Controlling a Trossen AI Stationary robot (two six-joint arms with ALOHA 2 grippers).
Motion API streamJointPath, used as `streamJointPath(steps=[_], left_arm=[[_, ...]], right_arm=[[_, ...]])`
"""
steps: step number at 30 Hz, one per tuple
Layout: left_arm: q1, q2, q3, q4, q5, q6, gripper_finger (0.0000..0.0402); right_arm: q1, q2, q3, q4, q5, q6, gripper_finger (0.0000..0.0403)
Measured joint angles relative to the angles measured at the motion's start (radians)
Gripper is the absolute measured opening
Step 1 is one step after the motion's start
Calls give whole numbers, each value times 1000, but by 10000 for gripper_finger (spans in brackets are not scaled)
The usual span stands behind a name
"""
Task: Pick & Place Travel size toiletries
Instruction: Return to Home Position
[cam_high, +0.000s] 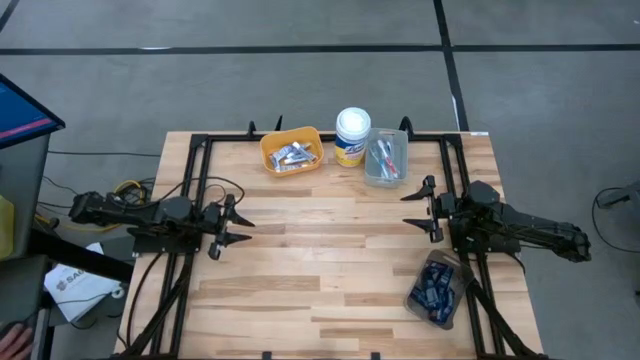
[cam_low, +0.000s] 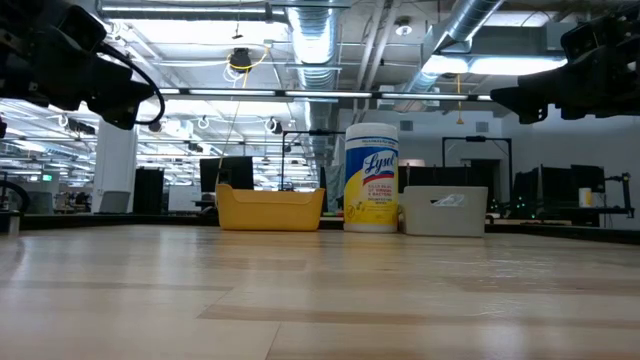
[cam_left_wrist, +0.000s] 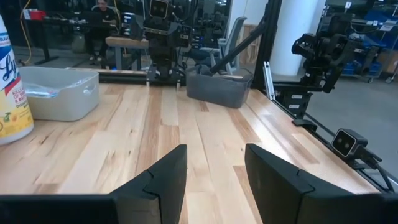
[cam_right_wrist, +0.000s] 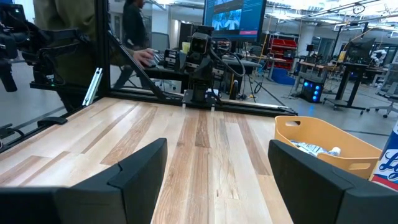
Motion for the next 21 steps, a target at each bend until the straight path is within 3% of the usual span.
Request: streamJointPath(steps=[21], left_arm=[[0,5,0,7,0,0,159]], right_arm=[[0,0,0,0,0,0,273]])
